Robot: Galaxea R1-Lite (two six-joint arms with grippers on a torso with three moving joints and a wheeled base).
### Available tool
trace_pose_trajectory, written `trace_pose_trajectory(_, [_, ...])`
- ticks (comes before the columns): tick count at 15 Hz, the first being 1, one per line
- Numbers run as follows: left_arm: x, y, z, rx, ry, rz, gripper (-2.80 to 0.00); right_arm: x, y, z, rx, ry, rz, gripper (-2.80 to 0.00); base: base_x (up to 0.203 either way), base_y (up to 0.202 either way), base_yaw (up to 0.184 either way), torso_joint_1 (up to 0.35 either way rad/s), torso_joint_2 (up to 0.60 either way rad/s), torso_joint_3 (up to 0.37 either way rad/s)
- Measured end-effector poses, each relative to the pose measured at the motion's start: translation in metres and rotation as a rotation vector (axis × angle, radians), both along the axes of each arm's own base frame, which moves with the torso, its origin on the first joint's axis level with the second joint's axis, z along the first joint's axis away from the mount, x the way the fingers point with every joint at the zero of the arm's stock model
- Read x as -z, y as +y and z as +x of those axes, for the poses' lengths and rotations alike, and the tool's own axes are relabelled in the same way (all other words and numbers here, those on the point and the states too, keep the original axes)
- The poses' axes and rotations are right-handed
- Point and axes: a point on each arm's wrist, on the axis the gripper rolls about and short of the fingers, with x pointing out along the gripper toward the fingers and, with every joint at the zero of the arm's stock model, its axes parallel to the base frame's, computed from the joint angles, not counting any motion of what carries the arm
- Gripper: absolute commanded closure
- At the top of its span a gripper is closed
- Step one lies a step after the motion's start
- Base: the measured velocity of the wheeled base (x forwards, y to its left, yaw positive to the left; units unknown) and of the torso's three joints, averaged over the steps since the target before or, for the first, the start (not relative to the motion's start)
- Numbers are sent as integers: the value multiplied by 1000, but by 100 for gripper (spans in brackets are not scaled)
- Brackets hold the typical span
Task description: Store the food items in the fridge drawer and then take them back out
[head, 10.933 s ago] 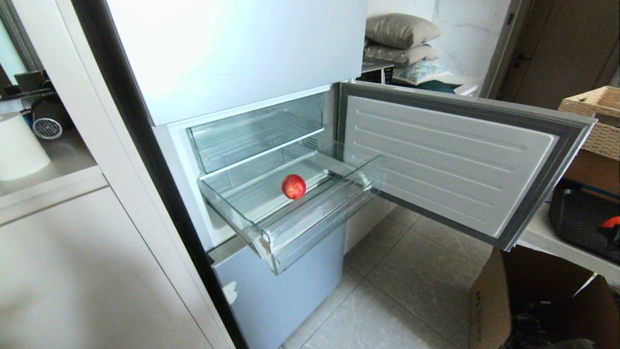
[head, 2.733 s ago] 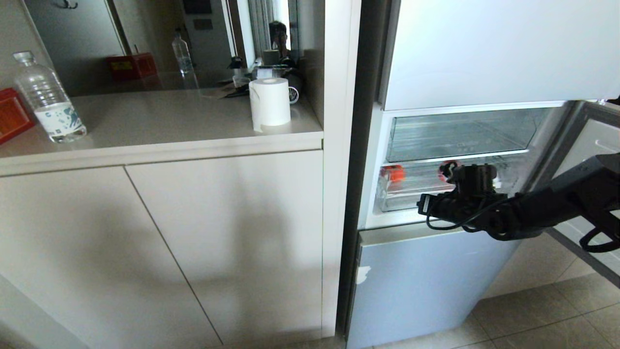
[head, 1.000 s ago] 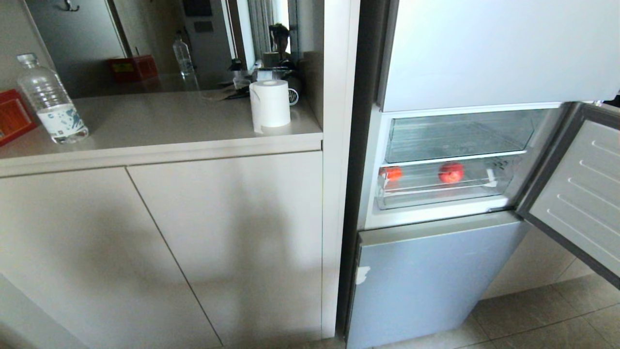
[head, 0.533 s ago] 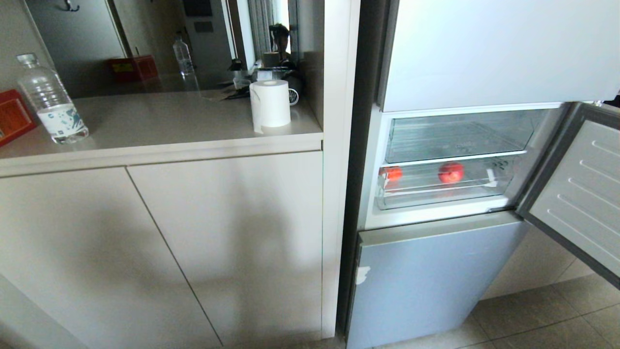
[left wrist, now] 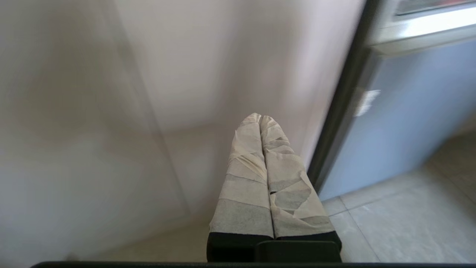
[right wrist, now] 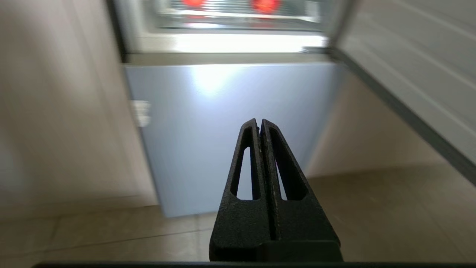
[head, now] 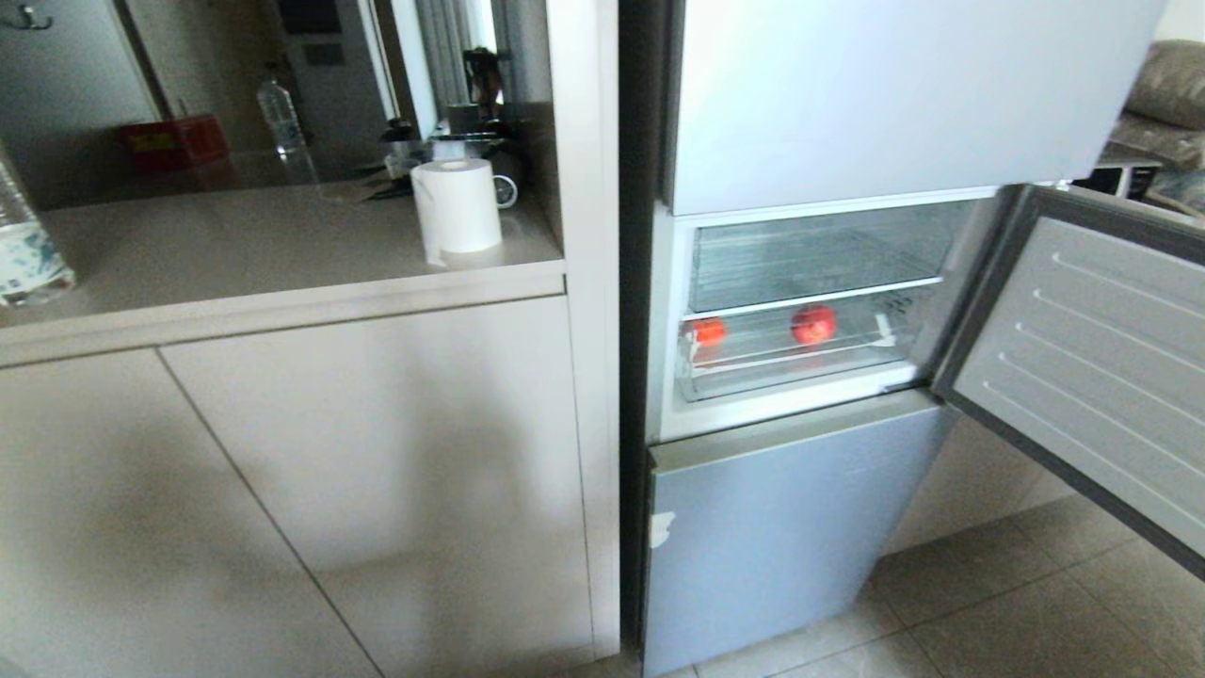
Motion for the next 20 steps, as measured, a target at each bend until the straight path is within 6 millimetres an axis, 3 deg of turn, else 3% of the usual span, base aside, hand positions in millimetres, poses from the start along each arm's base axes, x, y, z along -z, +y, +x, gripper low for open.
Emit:
trace_pose_trajectory(8, [0, 0, 0, 0, 0, 0, 0, 0, 0, 0, 1, 0, 11, 0, 0, 9, -165, 2, 1, 1])
trace_pose_trajectory(13, [0, 0, 0, -1, 0, 0, 0, -3, 0, -1, 3, -2, 0, 0, 0, 2, -19, 0, 1, 0])
trace_pose_trajectory(15, [0, 0, 0, 0, 0, 0, 0, -34, -1, -8, 43, -78, 88, 0, 0, 0, 0, 0, 0, 0])
trace_pose_trajectory(17, [0, 0, 0, 0, -1, 0, 0, -78, -1, -10, 111, -132, 281, 0, 0, 0, 0, 0, 0, 0])
trace_pose_trajectory(20, [0, 0, 0, 0, 0, 0, 0, -129, -1, 17, 279, -137, 577, 0, 0, 0, 0, 0, 0, 0])
